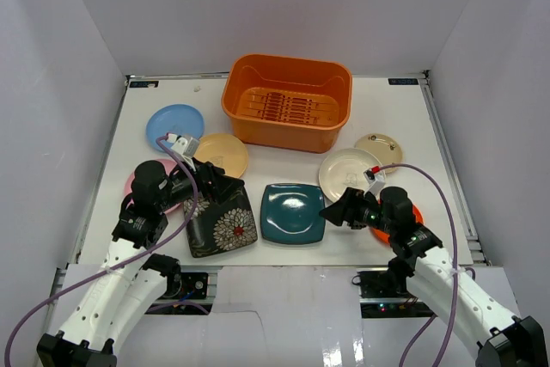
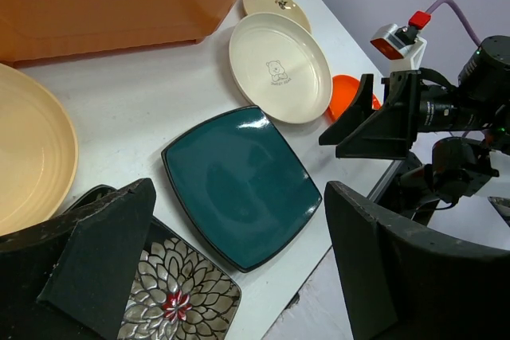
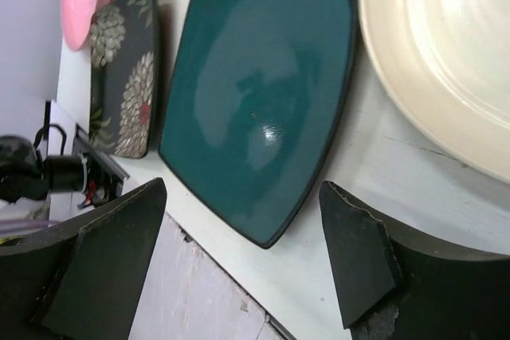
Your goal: Place the plates into the plastic bin on the countertop
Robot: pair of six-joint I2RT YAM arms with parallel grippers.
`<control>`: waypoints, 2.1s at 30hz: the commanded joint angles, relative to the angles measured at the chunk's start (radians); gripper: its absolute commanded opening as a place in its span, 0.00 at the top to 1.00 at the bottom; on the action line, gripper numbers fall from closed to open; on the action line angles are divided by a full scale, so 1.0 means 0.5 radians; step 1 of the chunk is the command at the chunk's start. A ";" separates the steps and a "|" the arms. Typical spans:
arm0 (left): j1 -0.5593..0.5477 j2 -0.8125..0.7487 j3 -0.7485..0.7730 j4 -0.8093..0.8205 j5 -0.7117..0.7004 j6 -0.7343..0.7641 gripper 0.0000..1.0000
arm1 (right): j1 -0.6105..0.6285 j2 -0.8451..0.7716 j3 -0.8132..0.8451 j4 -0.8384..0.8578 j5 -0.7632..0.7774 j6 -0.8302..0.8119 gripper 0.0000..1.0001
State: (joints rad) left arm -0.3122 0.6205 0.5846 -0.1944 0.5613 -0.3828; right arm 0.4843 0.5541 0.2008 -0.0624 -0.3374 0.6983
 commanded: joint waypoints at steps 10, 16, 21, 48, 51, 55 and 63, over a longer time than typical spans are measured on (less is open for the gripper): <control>-0.011 -0.001 0.067 -0.019 0.009 0.029 0.02 | 0.096 0.306 -0.254 0.477 0.104 0.303 0.21; -0.011 0.005 0.064 -0.016 0.009 0.026 0.02 | 0.212 0.471 -0.358 0.790 0.169 0.435 0.26; -0.008 0.008 0.064 -0.016 0.012 0.026 0.02 | 0.350 0.707 -0.340 0.996 0.242 0.481 0.30; -0.008 -0.023 0.079 -0.047 -0.257 -0.014 0.02 | 0.427 -0.083 -0.086 0.656 0.350 0.637 0.92; -0.004 -0.041 0.095 -0.108 -0.453 -0.014 0.02 | 0.424 -0.068 0.064 0.741 0.279 0.683 0.92; -0.008 -0.057 0.125 -0.237 -0.766 -0.023 0.02 | 0.424 0.008 0.288 0.809 0.276 0.684 0.92; -0.008 -0.130 0.156 -0.320 -1.012 -0.057 0.02 | 0.421 0.192 0.800 0.833 0.487 0.515 0.92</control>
State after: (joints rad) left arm -0.3126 0.5728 0.6224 -0.3252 0.1345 -0.4007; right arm 0.6918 0.6491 0.4660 0.1375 -0.1474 0.9741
